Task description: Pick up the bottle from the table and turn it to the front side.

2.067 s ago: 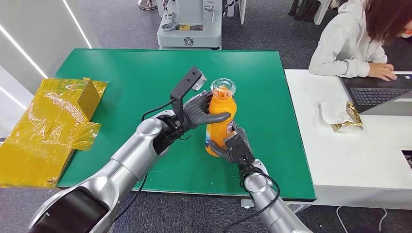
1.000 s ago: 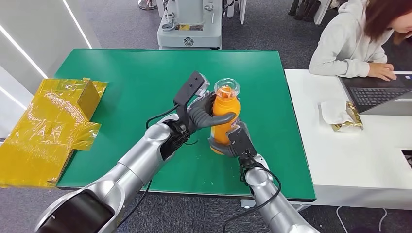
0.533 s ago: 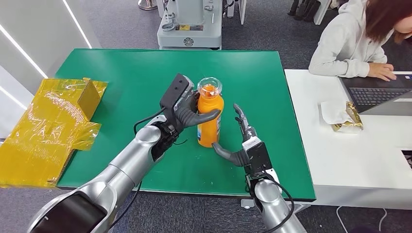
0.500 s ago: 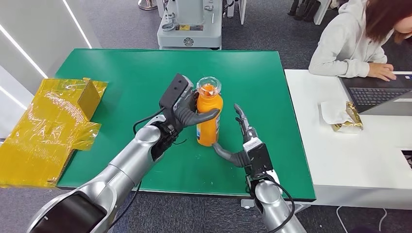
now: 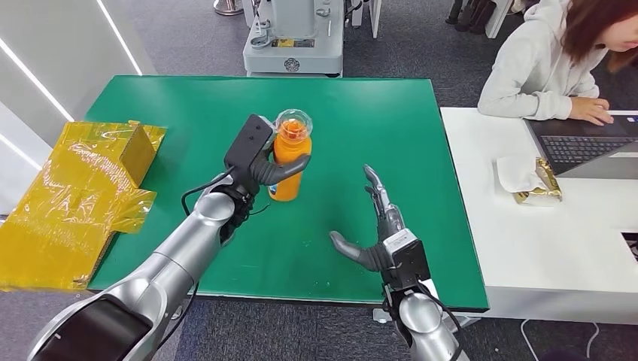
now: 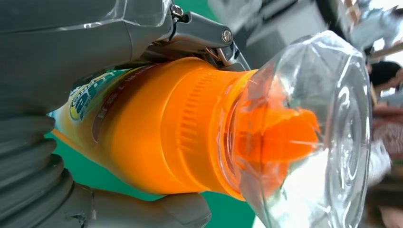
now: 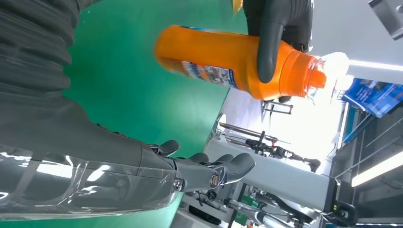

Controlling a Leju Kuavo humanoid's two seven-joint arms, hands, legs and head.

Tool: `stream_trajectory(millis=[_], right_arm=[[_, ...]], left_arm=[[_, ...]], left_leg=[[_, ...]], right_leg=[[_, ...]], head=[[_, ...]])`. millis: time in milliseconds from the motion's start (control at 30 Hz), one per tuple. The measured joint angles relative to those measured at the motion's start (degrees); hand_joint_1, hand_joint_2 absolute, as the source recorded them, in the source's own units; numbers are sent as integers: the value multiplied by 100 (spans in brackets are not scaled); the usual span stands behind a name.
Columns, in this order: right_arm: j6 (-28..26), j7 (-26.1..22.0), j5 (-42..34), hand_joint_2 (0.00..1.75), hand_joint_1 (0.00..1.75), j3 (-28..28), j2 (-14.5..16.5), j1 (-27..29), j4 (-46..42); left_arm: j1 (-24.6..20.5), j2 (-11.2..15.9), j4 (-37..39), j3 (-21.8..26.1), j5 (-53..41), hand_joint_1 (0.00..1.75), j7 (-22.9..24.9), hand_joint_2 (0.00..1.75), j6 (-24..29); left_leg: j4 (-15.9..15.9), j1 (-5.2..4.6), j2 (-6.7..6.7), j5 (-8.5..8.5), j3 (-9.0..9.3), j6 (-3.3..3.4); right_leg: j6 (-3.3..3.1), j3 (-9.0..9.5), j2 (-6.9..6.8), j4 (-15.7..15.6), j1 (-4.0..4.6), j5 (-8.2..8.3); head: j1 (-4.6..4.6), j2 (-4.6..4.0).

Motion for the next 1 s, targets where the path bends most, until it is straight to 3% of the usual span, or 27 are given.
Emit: stream_trajectory(millis=[200, 367, 533, 1000], right_arm=[[-3, 20, 13, 175, 0, 17, 0, 77, -124], [-4, 19, 16, 175, 0, 17, 0, 129, -216], [-29, 7, -2, 175, 0, 18, 0, 132, -226], [-121, -139, -98, 175, 0, 61, -33, 219, -307]], left_arm=[[-28, 203, -344, 232, -589, 175, -286, 175, 730], [-94, 330, -809, 711, -821, 175, -491, 175, 1300], [-77, 420, -1205, 1167, -966, 175, -591, 175, 1465], [80, 798, -1728, 1559, -2229, 171, -805, 175, 2653]], left_leg=[[0, 0, 0, 0, 0, 0], [0, 0, 1, 0, -1, 0], [0, 0, 0, 0, -1, 0], [-2, 1, 2, 0, -1, 0]], right_leg=[[0, -1, 0, 0, 0, 0], [0, -1, 1, 0, 0, 0], [0, 0, 0, 0, 0, 0], [1, 0, 3, 1, 1, -1]], head=[[1, 0], [0, 0], [0, 0], [1, 0]])
